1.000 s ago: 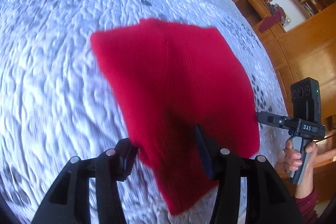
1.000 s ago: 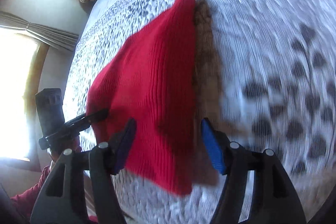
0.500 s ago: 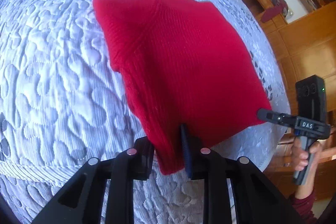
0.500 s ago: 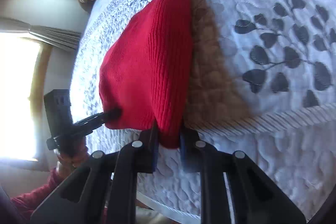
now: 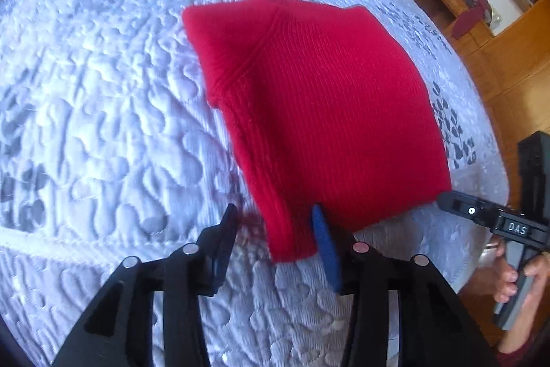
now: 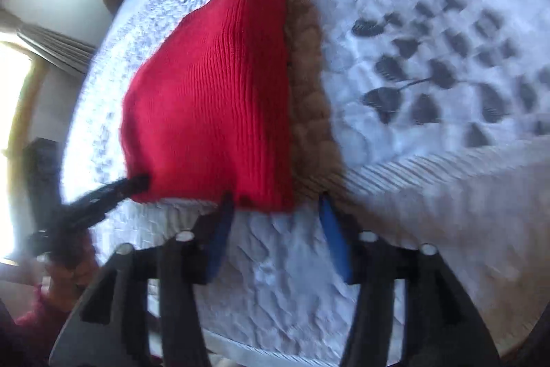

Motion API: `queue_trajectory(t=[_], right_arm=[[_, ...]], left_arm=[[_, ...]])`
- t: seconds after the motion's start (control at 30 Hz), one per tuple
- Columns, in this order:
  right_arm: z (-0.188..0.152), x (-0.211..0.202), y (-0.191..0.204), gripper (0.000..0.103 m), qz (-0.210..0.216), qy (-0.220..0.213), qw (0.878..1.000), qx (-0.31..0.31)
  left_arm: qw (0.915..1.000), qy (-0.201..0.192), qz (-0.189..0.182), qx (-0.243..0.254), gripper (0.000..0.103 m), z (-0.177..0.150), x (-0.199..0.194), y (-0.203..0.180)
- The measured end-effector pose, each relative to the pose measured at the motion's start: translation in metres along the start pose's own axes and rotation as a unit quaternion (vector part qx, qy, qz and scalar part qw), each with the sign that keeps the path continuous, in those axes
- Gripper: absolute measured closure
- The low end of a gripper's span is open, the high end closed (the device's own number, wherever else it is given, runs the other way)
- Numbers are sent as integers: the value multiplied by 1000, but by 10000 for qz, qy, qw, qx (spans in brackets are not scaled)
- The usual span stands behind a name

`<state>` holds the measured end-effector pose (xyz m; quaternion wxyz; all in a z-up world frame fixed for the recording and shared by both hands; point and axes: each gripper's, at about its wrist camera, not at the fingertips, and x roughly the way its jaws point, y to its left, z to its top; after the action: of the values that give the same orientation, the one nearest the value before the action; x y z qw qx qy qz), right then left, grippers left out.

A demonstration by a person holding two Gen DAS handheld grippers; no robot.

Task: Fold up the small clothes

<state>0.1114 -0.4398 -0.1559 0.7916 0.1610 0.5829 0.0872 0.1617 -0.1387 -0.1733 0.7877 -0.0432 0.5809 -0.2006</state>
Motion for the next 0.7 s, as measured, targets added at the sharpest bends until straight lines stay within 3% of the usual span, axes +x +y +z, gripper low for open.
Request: queue_trajectory(t=[0.2,0.33,0.53,0.7], right_arm=[[-34,-29,15,31,-724,-245,9968,-244],[-54,-40,33,14,-1121,-398,9921,-406],[-75,-64,51,12,-1025,-541,9924,-404],[-82,-76,68,11,-1255,-666,9886,-491]], left_arm=[[9989,-211,383,-151,48,-21,-31,0],[9949,-392,932,11,38,-32,-52,-9],[9931,-595,1008,50,36,-46,-87,-21],[9922,-785,966,49,34,-54,-113,-27]])
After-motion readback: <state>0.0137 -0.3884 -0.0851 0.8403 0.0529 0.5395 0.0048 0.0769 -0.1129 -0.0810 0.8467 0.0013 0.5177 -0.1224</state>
